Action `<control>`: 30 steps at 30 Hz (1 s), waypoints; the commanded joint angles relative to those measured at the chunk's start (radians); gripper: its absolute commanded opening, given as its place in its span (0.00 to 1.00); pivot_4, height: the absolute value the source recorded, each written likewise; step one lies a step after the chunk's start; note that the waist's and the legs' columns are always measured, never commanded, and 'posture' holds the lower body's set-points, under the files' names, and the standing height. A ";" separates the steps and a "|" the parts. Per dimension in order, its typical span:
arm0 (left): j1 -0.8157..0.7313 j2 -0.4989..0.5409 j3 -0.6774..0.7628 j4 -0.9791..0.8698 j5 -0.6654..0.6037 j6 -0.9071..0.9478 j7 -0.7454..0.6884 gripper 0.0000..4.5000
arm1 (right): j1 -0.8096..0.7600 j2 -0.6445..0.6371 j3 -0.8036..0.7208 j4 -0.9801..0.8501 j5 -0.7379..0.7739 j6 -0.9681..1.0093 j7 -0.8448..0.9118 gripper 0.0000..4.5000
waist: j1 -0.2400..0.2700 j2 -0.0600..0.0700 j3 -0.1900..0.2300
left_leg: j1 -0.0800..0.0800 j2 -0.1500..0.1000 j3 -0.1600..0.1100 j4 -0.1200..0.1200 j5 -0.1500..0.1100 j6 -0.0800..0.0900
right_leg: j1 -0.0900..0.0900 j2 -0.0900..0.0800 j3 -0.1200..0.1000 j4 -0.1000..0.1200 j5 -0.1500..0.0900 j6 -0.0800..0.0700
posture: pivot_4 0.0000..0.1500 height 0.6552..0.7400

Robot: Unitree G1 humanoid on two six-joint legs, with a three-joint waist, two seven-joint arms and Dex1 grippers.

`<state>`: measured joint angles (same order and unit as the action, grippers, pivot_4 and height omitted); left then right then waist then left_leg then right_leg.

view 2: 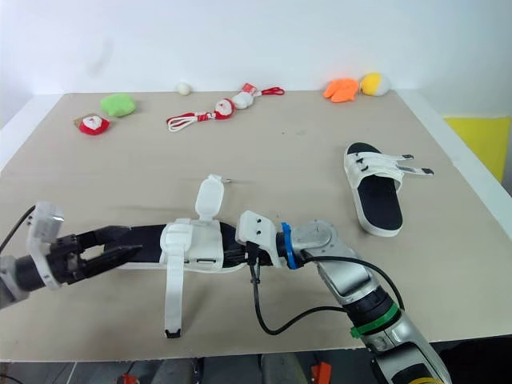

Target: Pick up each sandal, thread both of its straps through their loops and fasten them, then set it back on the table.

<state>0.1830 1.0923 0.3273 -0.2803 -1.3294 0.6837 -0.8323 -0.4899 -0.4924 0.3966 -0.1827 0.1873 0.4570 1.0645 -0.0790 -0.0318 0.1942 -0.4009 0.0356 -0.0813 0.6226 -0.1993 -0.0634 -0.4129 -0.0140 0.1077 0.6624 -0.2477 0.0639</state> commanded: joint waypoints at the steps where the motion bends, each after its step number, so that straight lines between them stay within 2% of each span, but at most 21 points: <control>1: 0.056 0.082 0.059 -0.041 -0.064 0.181 -0.148 0.99 | -0.004 -0.003 0.004 -0.007 -0.007 0.009 -0.007 0.00 | 0.000 0.001 0.000 | 0.000 0.000 0.000 -0.001 0.000 0.000 | -0.001 0.000 0.000 0.000 0.000 -0.001 | 1.00 1.00; 3: 0.099 0.089 0.026 -0.075 0.077 0.143 -0.191 0.99 | -0.004 -0.002 -0.002 -0.008 -0.004 0.012 -0.011 0.00 | 0.000 0.001 0.001 | 0.000 0.000 0.002 -0.003 0.000 0.000 | -0.002 0.000 0.000 0.000 -0.001 -0.002 | 1.00 1.00; 4: 0.113 0.089 0.013 -0.103 0.095 0.152 -0.204 0.99 | -0.003 -0.003 -0.003 -0.009 -0.003 0.013 -0.012 0.00 | 0.000 0.001 0.001 | 0.000 0.000 0.002 -0.004 0.000 0.000 | -0.003 0.000 0.001 0.000 -0.002 -0.003 | 1.00 1.00; 6: 0.109 0.066 -0.006 -0.149 0.070 0.189 -0.203 0.99 | -0.002 -0.005 -0.004 -0.011 -0.003 0.014 -0.013 0.00 | 0.001 0.001 0.000 | 0.000 0.001 0.002 -0.005 0.000 0.000 | -0.004 0.000 0.000 0.000 -0.002 -0.005 | 1.00 1.00; 10: 0.019 -0.045 -0.123 -0.176 0.161 0.174 -0.117 0.99 | -0.004 -0.001 -0.005 -0.015 -0.002 0.018 -0.017 0.00 | 0.002 0.000 0.000 | -0.001 0.001 0.002 -0.004 0.000 0.000 | -0.004 0.001 0.001 0.000 -0.001 -0.006 | 1.00 1.00; 18: -0.111 -0.210 -0.257 -0.144 0.231 0.227 -0.045 0.99 | -0.018 0.003 -0.006 -0.015 0.000 0.024 -0.024 0.00 | 0.002 -0.002 -0.001 | -0.001 0.001 0.002 -0.003 0.001 -0.002 | -0.004 0.002 0.002 0.001 0.001 -0.005 | 1.00 1.00; 21: -0.128 -0.229 -0.271 -0.138 0.243 0.240 -0.055 0.80 | -0.019 0.004 -0.009 -0.018 0.001 0.026 -0.028 0.00 | 0.003 -0.002 -0.001 | -0.001 0.002 0.001 -0.003 0.001 -0.001 | -0.004 0.003 0.002 0.001 0.001 -0.005 | 1.00 1.00; 24: -0.141 -0.226 -0.267 -0.136 0.227 0.261 -0.082 0.45 | -0.017 0.005 -0.009 -0.024 0.003 0.031 -0.031 0.00 | 0.002 -0.002 -0.001 | -0.001 0.002 0.002 -0.003 0.001 -0.001 | -0.004 0.003 0.002 0.001 0.001 -0.005 | 1.00 1.00; 26: -0.151 -0.222 -0.253 -0.136 0.206 0.283 -0.086 0.26 | -0.015 0.004 -0.010 -0.027 0.004 0.033 -0.032 0.00 | 0.003 -0.002 -0.001 | -0.001 0.002 0.002 -0.003 0.001 -0.002 | -0.004 0.003 0.002 0.001 0.001 -0.005 | 1.00 1.00; 28: -0.171 -0.216 -0.228 -0.143 0.184 0.298 -0.090 0.01 | -0.014 0.002 -0.010 -0.026 0.004 0.032 -0.032 0.00 | 0.003 -0.002 -0.001 | -0.001 0.002 0.002 -0.003 0.001 -0.001 | -0.004 0.003 0.002 0.001 0.001 -0.004 | 1.00 1.00; 30: -0.208 -0.223 -0.194 -0.143 0.134 0.315 -0.078 0.01 | -0.016 0.003 -0.010 -0.023 0.003 0.030 -0.032 0.00 | 0.003 -0.002 -0.001 | -0.001 0.002 0.002 -0.003 0.001 -0.001 | -0.004 0.003 0.002 0.001 0.001 -0.004 | 1.00 1.00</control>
<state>0.0049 0.8695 0.0804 -0.4091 -1.1415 0.9895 -0.9085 -0.4982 -0.4872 0.3931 -0.1850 0.1914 0.4843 1.0386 -0.0765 -0.0340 0.1929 -0.4024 0.0372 -0.0798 0.6198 -0.1987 -0.0649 -0.4167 -0.0111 0.1097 0.6630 -0.2464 0.0596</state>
